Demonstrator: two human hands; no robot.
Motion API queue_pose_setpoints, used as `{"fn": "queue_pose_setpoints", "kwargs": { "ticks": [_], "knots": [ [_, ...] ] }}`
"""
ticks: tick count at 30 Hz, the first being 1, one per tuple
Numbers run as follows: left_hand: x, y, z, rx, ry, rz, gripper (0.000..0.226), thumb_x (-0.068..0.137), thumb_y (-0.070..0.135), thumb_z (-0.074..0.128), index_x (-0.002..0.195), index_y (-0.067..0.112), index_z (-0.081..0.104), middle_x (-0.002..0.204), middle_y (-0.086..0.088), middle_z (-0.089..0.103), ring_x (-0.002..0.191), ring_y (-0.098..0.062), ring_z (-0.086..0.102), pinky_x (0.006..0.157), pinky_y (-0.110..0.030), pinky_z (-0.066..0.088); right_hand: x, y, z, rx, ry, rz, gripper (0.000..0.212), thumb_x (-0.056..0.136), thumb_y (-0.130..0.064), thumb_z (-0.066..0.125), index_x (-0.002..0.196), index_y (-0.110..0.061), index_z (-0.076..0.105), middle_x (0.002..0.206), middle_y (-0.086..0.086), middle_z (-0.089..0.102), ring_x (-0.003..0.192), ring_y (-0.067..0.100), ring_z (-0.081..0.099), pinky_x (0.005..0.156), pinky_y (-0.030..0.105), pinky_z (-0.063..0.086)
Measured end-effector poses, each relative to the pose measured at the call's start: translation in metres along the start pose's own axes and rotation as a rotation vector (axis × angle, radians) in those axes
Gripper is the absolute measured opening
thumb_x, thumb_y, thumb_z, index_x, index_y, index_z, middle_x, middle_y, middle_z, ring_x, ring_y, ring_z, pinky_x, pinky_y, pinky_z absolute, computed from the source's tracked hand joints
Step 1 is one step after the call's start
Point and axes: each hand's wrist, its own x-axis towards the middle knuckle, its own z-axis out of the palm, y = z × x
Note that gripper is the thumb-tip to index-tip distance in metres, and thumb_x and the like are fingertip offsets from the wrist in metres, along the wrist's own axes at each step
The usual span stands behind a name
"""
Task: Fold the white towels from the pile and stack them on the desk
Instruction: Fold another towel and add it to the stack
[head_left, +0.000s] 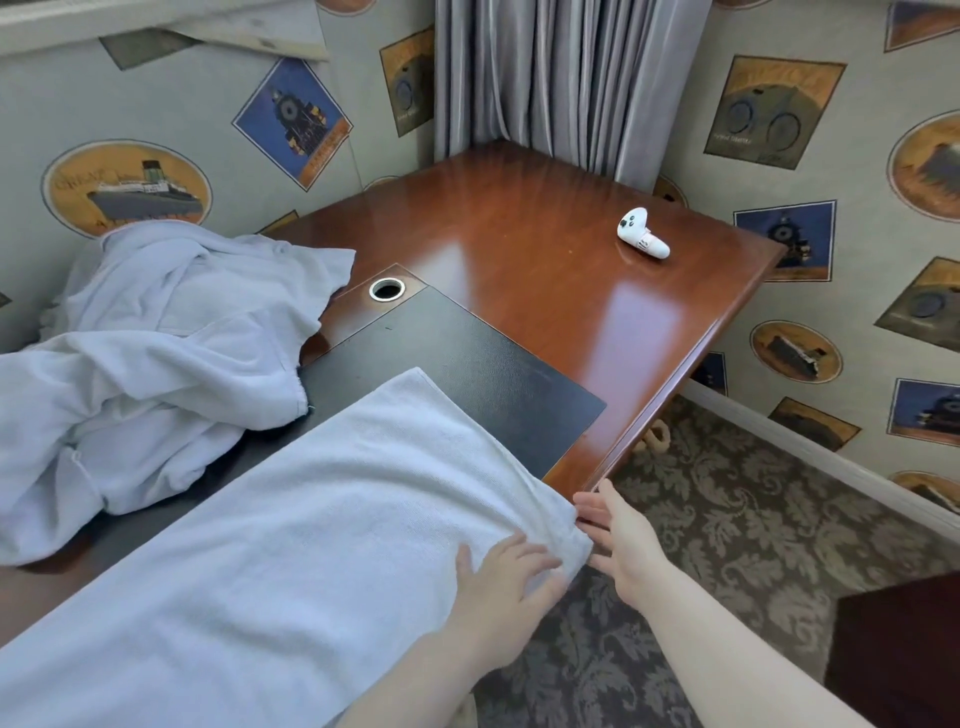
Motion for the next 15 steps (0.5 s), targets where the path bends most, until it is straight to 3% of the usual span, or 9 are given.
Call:
{"fn": "queue_pose_setpoints", "kwargs": {
  "ticks": [2, 4, 6, 9, 12, 15],
  "knots": [
    [0.006, -0.005, -0.018, -0.099, 0.090, -0.039, 0.039, 0.095, 0.056, 0.035, 0.120, 0.041, 0.061, 0.128, 0.026, 0.055, 0.127, 0.006, 0.040, 0.114, -0.038, 0.016, -0.005, 0.008, 0.004, -0.119, 0.046, -0.072, 0.032, 0.093, -0.045, 0.060, 0.102, -0.015, 0.066, 0.103, 0.003, 0.068, 0.095, 0.020, 0.064, 0.079, 0.042, 0.057],
    [0.017, -0.015, -0.046, -0.146, 0.201, -0.059, 0.027, 0.098, 0.043, 0.046, 0.119, 0.038, 0.062, 0.123, 0.021, 0.059, 0.118, 0.000, 0.051, 0.105, -0.028, 0.034, -0.011, 0.015, 0.011, -0.211, 0.089, -0.127, 0.041, 0.080, -0.041, 0.077, 0.107, -0.017, 0.057, 0.103, 0.000, 0.065, 0.095, 0.018, 0.063, 0.086, 0.045, 0.057],
    [0.034, -0.029, -0.075, -0.121, 0.259, -0.076, 0.027, 0.099, 0.026, 0.048, 0.122, 0.032, 0.061, 0.126, 0.015, 0.057, 0.117, -0.005, 0.051, 0.100, -0.026, 0.038, -0.015, 0.022, 0.016, -0.258, 0.137, -0.154, 0.055, 0.071, -0.031, 0.084, 0.112, -0.022, 0.048, 0.098, -0.003, 0.064, 0.091, 0.015, 0.062, 0.081, 0.040, 0.056],
    [0.068, -0.044, -0.105, 0.118, 0.215, -0.032, 0.037, 0.099, 0.013, 0.044, 0.132, 0.026, 0.054, 0.137, 0.010, 0.049, 0.128, -0.013, 0.041, 0.100, -0.030, 0.038, -0.017, 0.026, 0.020, -0.296, 0.303, -0.277, 0.032, 0.078, -0.021, 0.073, 0.102, -0.028, 0.053, 0.088, -0.009, 0.063, 0.081, 0.002, 0.057, 0.062, 0.023, 0.042],
    [0.106, -0.047, -0.122, 0.365, 0.166, 0.016, 0.043, 0.101, 0.019, 0.042, 0.142, 0.031, 0.042, 0.148, 0.012, 0.036, 0.135, -0.016, 0.031, 0.095, -0.035, 0.041, -0.010, 0.028, 0.025, -0.211, 0.380, -0.371, 0.018, 0.086, -0.017, 0.064, 0.089, -0.033, 0.057, 0.090, -0.013, 0.062, 0.085, 0.001, 0.057, 0.062, 0.019, 0.037],
    [0.135, -0.053, -0.131, 0.507, 0.066, -0.018, 0.045, 0.104, 0.031, 0.039, 0.148, 0.033, 0.032, 0.156, 0.010, 0.023, 0.142, -0.016, 0.020, 0.094, -0.040, 0.042, 0.002, 0.032, 0.031, -0.006, 0.456, -0.223, 0.014, 0.088, -0.013, 0.062, 0.092, -0.026, 0.058, 0.095, -0.004, 0.062, 0.083, 0.009, 0.056, 0.063, 0.024, 0.039]
  ]
}}
